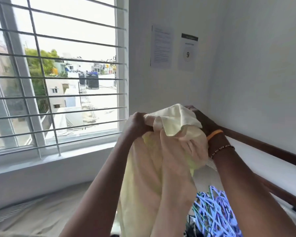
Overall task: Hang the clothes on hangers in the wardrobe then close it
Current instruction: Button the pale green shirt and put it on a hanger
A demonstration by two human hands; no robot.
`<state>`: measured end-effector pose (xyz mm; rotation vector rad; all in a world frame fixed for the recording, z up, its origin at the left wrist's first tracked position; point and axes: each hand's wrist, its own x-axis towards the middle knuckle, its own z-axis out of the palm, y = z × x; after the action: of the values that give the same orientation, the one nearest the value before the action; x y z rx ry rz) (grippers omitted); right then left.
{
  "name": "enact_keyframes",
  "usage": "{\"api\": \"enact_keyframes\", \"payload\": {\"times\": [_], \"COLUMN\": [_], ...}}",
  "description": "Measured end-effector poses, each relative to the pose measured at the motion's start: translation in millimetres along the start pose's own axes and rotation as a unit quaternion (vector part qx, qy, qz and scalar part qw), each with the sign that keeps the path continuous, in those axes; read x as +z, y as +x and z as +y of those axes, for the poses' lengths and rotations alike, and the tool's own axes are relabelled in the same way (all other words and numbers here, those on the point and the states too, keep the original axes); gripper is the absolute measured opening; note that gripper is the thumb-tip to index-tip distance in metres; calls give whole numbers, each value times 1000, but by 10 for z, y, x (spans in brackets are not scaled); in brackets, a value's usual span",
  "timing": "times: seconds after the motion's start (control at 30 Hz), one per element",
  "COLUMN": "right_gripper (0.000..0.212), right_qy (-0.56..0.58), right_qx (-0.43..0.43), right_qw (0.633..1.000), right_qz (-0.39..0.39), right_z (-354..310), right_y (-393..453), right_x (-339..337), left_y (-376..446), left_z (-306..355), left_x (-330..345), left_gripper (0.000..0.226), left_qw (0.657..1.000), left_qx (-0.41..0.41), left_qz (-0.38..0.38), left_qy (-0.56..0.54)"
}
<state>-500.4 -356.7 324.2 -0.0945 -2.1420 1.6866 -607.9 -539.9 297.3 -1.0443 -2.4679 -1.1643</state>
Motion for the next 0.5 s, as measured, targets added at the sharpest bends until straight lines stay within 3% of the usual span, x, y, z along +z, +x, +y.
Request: {"api": "enact_keyframes", "payload": {"times": [0.1, 0.17, 0.23, 0.4, 0.5], "right_gripper": [37, 40, 43, 12, 12], "right_qy": [-85, -166, -278, -383, -494], "right_qx": [-18, 29, 40, 72, 48], "right_qw": [993, 974, 946, 921, 865], "right_qz": [-85, -152, -162, -20, 73], "right_z": [-34, 112, 327, 694, 698], "right_y": [29, -1, -41, -22, -50], "right_x": [-9, 67, 184, -18, -31], "left_y": [-34, -26, -50, -117, -125], "left_z": [82, 174, 282, 157, 34], "left_x": [123, 201, 254, 254, 346], "left_gripper": [34, 33, 35, 42, 35], "left_qw": [999, 1000, 998, 988, 996], "left_qx": [-18, -7, -16, -49, -42], "left_qz": [14, -13, -52, -144, -72], "left_qy": [31, 25, 32, 21, 9]}}
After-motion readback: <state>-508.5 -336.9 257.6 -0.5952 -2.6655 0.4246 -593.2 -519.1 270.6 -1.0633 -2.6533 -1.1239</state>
